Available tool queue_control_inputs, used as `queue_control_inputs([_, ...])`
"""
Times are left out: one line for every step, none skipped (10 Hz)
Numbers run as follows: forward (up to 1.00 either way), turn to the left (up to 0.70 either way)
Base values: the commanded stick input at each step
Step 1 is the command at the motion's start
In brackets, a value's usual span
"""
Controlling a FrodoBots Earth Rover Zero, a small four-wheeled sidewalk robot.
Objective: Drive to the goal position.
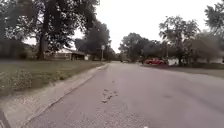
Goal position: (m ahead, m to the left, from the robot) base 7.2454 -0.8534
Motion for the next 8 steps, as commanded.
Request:
queue_control_inputs([0.70, 0.00])
queue_control_inputs([0.70, 0.00])
queue_control_inputs([0.70, 0.00])
queue_control_inputs([0.70, 0.00])
queue_control_inputs([0.70, 0.00])
queue_control_inputs([0.70, -0.17])
queue_control_inputs([0.70, -0.35])
queue_control_inputs([0.70, -0.35])
